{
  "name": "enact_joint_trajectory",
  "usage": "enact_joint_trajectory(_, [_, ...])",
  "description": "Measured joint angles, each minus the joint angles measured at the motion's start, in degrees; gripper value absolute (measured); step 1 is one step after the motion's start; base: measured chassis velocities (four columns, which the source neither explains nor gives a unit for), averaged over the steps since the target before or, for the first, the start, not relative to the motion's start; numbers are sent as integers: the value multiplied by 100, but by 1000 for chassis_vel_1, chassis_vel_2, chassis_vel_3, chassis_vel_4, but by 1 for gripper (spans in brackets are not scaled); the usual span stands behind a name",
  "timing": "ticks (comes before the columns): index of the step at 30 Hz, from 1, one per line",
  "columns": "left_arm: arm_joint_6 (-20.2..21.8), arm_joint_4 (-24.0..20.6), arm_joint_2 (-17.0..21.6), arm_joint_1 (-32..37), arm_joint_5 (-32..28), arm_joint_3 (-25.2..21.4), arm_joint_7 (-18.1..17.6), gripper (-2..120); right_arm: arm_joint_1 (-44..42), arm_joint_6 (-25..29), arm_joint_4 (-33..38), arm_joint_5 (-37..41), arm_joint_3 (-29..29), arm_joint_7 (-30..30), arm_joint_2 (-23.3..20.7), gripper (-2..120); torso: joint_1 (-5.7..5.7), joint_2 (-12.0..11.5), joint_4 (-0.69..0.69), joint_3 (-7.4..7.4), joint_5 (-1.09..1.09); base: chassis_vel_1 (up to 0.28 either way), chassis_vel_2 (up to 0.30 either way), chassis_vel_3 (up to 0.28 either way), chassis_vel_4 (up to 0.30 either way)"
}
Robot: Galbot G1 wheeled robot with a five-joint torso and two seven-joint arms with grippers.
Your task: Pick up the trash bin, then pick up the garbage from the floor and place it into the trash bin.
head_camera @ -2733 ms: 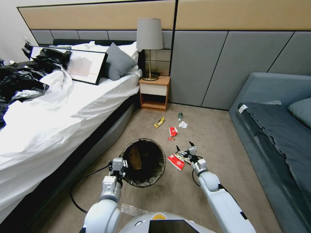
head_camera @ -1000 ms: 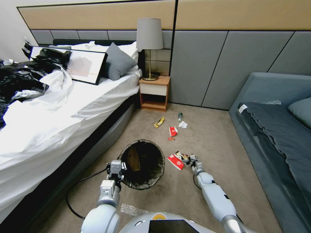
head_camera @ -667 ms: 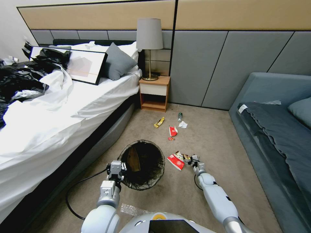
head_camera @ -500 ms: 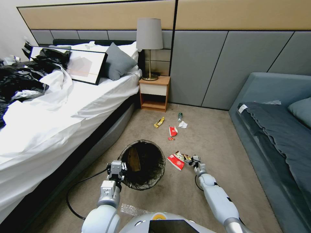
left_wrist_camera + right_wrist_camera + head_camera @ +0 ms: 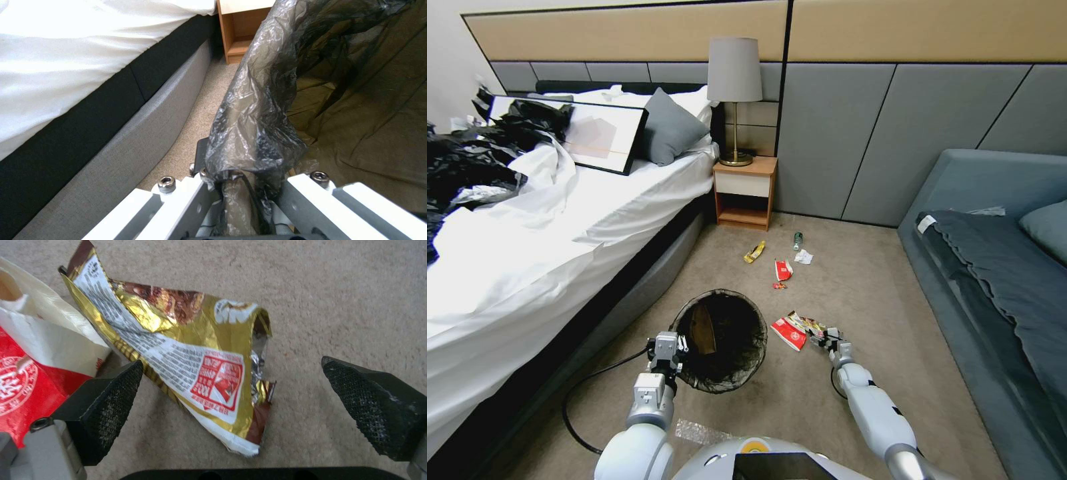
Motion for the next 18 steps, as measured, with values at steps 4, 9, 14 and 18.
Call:
enact_joint_trajectory(4, [-5,11,-6,10,11,-1,0,2,62,96,-157,22,-3,-45,6,94,0,0,0,0,0,0,0,0,0])
enact_joint_trajectory(9, [-7,26,-12,13,21,-1,0,2,100,212,-223,22,-8,-124,15,80,0,0,0,0,0,0,0,0,0])
enact_joint_trajectory(14, [-10,30,-24,15,26,1,0,2,112,231,-223,15,-16,-142,29,61,0,0,1,0,0,0,0,0,0])
enact_joint_trajectory(18, [-19,33,-21,23,28,0,0,2,113,239,-188,5,-28,-150,45,44,0,0,1,0,0,0,0,0,0])
